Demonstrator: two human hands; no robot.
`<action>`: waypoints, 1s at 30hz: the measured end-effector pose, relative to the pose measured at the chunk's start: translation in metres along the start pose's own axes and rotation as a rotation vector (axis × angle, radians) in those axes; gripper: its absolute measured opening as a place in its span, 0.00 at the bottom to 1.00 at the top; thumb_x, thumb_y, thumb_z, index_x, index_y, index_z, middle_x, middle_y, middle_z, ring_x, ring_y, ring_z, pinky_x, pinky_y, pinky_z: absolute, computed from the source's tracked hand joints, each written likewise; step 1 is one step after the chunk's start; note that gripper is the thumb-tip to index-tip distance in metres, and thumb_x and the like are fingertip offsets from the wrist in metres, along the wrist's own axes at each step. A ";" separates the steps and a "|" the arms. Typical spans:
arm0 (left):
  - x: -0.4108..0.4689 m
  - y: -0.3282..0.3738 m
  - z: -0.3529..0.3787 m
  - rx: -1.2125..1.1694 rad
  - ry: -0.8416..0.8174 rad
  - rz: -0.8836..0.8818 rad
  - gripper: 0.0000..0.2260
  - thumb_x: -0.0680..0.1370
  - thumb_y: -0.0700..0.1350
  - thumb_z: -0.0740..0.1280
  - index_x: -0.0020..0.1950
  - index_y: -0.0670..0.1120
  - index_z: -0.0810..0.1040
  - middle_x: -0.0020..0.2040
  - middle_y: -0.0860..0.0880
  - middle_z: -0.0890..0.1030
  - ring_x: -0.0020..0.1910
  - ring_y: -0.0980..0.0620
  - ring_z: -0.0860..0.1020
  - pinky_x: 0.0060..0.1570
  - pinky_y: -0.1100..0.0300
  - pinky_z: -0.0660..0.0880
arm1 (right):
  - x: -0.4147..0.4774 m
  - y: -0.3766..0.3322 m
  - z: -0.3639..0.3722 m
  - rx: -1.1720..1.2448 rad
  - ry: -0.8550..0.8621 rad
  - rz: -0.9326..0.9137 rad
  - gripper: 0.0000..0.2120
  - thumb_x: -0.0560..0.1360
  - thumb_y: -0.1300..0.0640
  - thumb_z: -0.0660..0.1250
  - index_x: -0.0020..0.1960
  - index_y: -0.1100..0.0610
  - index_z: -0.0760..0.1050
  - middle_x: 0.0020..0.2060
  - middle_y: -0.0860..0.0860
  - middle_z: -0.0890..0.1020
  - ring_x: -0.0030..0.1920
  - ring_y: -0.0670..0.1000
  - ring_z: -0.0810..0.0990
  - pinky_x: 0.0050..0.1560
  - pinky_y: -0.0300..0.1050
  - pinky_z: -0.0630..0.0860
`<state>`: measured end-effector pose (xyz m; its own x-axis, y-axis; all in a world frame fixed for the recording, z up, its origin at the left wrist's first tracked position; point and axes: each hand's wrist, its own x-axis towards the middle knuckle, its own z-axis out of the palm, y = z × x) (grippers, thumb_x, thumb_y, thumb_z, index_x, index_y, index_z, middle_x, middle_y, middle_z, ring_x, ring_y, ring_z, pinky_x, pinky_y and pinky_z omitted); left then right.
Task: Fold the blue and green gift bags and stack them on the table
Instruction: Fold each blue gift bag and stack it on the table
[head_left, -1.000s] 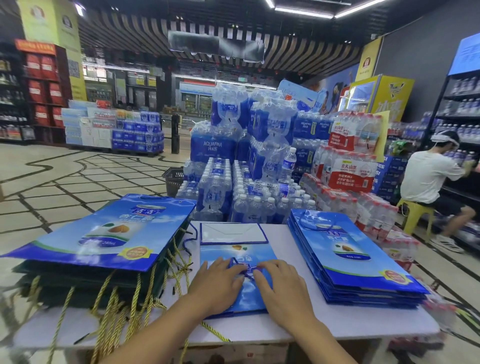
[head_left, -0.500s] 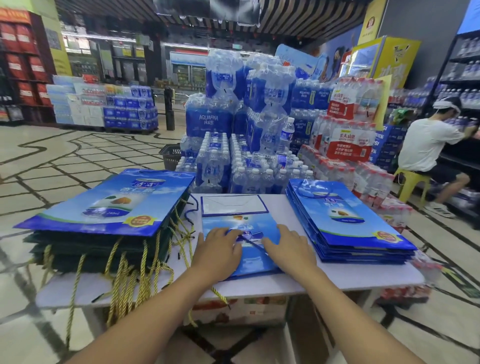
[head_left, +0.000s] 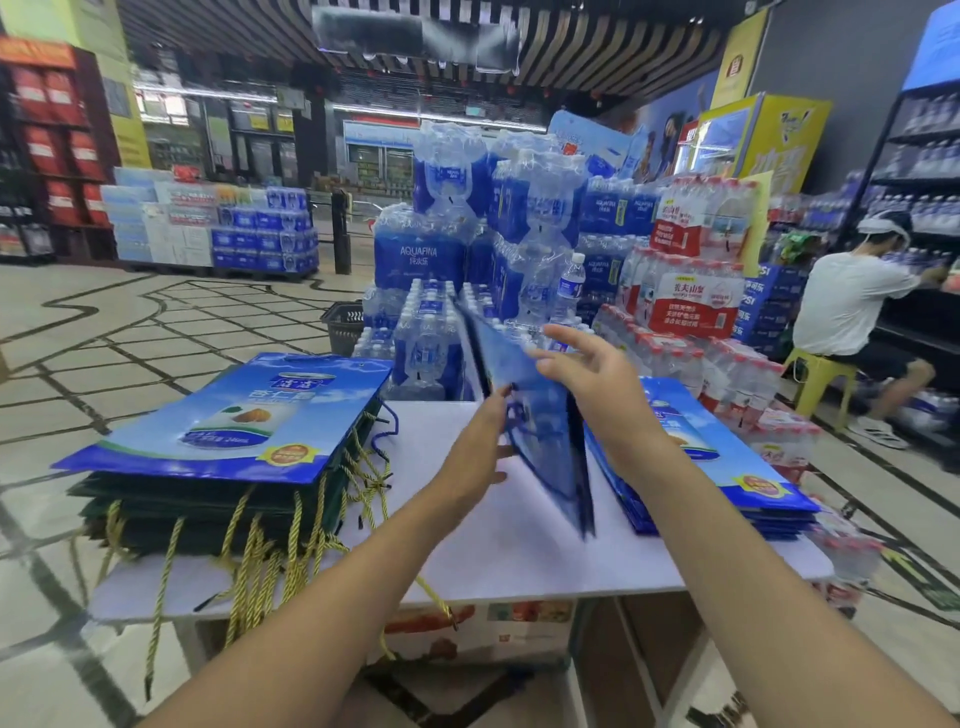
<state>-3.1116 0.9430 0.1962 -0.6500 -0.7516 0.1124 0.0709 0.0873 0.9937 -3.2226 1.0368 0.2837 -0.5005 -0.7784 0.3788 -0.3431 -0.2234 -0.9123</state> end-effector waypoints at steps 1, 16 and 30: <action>-0.003 0.009 0.001 -0.178 -0.018 -0.087 0.23 0.82 0.70 0.50 0.68 0.63 0.75 0.65 0.50 0.81 0.61 0.44 0.82 0.65 0.38 0.75 | -0.004 -0.004 0.007 -0.037 -0.033 -0.017 0.16 0.78 0.64 0.69 0.65 0.55 0.79 0.51 0.49 0.87 0.47 0.44 0.86 0.50 0.41 0.83; -0.026 -0.043 -0.058 0.968 0.037 -0.015 0.28 0.84 0.49 0.60 0.83 0.45 0.58 0.81 0.43 0.63 0.79 0.44 0.63 0.74 0.52 0.61 | -0.035 0.106 0.037 -0.710 -0.344 -0.019 0.18 0.82 0.47 0.62 0.70 0.50 0.77 0.69 0.47 0.78 0.70 0.49 0.74 0.69 0.47 0.70; 0.012 -0.067 -0.054 1.289 -0.094 0.098 0.22 0.85 0.50 0.58 0.78 0.48 0.68 0.77 0.46 0.70 0.76 0.44 0.67 0.74 0.46 0.63 | -0.040 0.160 0.034 -1.215 -0.559 0.195 0.40 0.74 0.21 0.40 0.82 0.36 0.43 0.83 0.48 0.45 0.83 0.56 0.42 0.80 0.64 0.42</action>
<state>-3.0834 0.8927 0.1312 -0.7376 -0.6623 0.1313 -0.6203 0.7415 0.2556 -3.2307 1.0127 0.1167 -0.3338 -0.9351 -0.1189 -0.9300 0.3473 -0.1203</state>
